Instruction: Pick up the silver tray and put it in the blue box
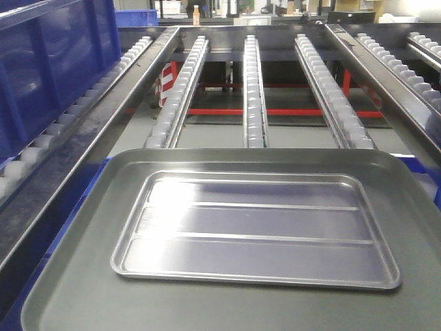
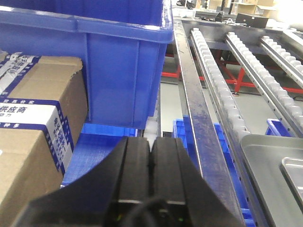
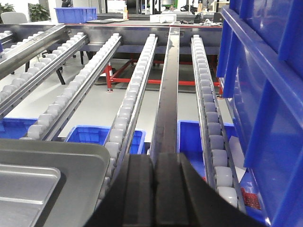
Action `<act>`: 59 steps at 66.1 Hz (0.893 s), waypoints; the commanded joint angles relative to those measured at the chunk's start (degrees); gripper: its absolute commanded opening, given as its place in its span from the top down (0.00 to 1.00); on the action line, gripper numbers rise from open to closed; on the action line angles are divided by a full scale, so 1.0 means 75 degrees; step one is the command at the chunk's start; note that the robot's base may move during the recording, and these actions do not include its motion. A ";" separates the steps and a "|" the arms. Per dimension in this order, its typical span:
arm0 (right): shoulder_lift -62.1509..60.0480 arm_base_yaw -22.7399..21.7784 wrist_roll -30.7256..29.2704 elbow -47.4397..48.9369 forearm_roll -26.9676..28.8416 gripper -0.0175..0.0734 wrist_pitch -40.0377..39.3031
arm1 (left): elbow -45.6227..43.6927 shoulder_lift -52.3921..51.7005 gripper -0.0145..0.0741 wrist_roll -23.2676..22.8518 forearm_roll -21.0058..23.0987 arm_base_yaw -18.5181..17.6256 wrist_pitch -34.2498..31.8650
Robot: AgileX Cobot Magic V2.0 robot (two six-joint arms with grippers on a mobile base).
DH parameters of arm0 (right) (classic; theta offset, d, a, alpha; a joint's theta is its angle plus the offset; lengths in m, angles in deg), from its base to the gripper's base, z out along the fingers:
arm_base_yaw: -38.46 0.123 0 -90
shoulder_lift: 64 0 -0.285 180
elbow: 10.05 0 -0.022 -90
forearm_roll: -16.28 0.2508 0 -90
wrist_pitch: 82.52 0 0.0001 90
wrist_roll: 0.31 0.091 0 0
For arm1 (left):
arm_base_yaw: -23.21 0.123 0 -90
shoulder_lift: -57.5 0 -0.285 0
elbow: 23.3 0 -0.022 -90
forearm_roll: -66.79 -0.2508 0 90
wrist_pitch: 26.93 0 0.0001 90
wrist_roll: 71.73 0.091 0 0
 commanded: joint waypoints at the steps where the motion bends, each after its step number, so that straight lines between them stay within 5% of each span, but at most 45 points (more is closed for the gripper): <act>1: -0.0156 -0.0027 -0.0049 -0.0022 -0.0005 0.75 -0.0768 | -0.0024 -0.0138 0.95 0.0003 0.0032 -0.0024 -0.0684; 23: -0.0139 -0.0027 -0.0016 0.0982 -0.0005 0.75 -0.1266 | -0.1062 -0.0092 0.95 0.0003 -0.0051 -0.0024 -0.0541; 31: 0.0273 -0.0003 -0.0016 0.2172 -0.0005 0.74 -0.0367 | -0.2523 0.0234 0.95 0.0003 -0.0614 -0.0038 0.0850; 45: 0.1632 -0.0003 -0.0016 0.3464 -0.0005 0.71 0.0149 | -0.4239 0.1808 0.94 0.0032 -0.0584 -0.0038 0.2522; 53: 0.2417 0.0068 -0.0016 0.3797 -0.0005 0.54 0.0149 | -0.4699 0.2764 0.80 0.0137 -0.0282 -0.0038 0.2568; 59: 0.2845 0.0359 -0.0016 0.3913 -0.0005 0.39 0.0146 | -0.4970 0.3425 0.61 0.0795 0.0323 -0.0154 0.2521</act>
